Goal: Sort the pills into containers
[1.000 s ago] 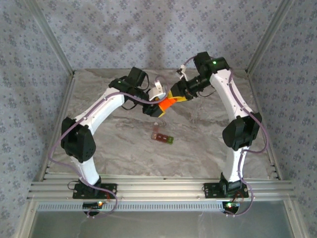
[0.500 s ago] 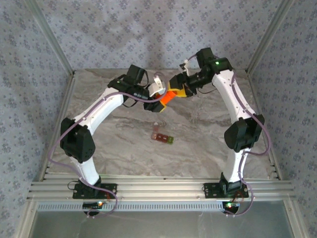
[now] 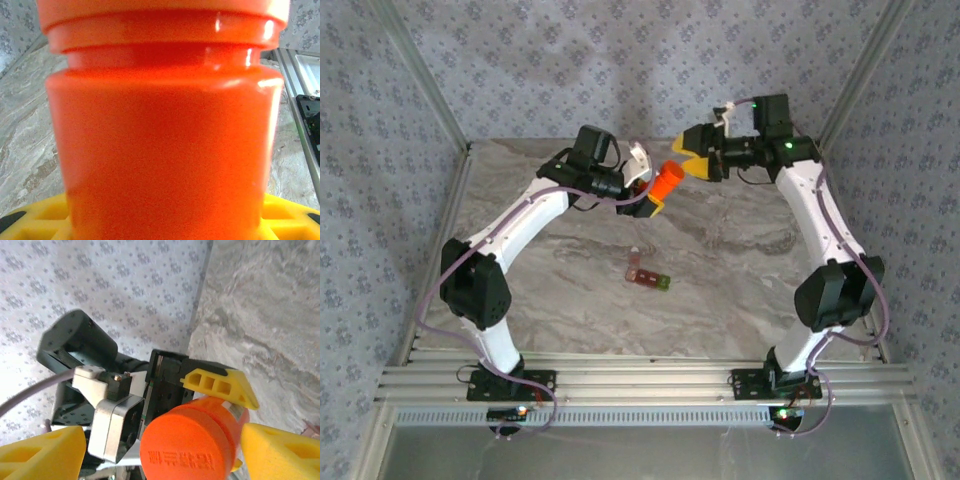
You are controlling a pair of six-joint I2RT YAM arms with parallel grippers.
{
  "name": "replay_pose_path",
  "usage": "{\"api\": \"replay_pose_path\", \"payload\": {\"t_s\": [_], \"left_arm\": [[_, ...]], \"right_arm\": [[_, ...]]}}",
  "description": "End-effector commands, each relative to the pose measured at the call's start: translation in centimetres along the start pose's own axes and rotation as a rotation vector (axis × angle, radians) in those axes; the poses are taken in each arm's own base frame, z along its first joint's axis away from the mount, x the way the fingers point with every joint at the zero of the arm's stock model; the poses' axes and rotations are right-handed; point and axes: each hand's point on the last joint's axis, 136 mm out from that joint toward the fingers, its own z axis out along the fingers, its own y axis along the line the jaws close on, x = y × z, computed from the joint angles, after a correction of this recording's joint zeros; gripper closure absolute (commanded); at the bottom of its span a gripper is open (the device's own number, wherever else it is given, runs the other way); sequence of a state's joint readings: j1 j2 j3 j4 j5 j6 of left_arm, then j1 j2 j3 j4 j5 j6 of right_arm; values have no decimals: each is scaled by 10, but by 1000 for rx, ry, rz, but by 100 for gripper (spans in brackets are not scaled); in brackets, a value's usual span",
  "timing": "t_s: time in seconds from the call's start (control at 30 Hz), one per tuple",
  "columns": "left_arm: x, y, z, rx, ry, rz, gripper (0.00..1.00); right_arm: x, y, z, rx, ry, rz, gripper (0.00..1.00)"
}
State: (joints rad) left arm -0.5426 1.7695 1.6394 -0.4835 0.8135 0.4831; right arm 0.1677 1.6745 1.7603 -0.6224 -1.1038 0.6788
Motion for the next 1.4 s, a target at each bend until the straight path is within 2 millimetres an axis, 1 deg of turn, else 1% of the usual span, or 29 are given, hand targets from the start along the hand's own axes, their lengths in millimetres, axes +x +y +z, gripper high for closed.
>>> {"api": "replay_pose_path", "payload": {"t_s": [0.0,0.07,0.17,0.2,0.3,0.37,0.47,0.57,0.63,0.87,1.0,1.37], "left_arm": [[-32,-5,-18,-3,-116,33,100],[-38,-2,-20,-10,-147,20,100],[-47,2,-24,-7,-198,-1,100],[-50,3,-25,-5,-210,-8,100],[-58,4,-28,2,-242,-19,100],[-61,4,-30,13,-255,-29,100],[-65,3,-30,26,-263,-37,100],[-67,3,-30,40,-268,-45,100],[-70,1,-31,49,-272,-47,100],[-75,1,-30,74,-280,-57,100],[-75,1,-30,78,-279,-57,100],[-73,0,-29,81,-273,-65,100]], "right_arm": [[-9,20,-18,-42,-63,-34,17],[-11,12,-21,-12,-85,-22,18],[-11,15,-23,27,-99,-86,19],[-10,18,-24,40,-104,-113,19],[-3,29,-23,95,-88,-287,19],[-4,35,-23,105,-85,-358,18],[-8,45,-21,84,-81,-415,17],[-9,50,-15,88,-56,-447,17],[-8,47,-11,125,-29,-467,17],[-2,28,2,298,81,-507,17],[-1,24,7,300,89,-503,17],[4,28,17,274,108,-501,22]]}}
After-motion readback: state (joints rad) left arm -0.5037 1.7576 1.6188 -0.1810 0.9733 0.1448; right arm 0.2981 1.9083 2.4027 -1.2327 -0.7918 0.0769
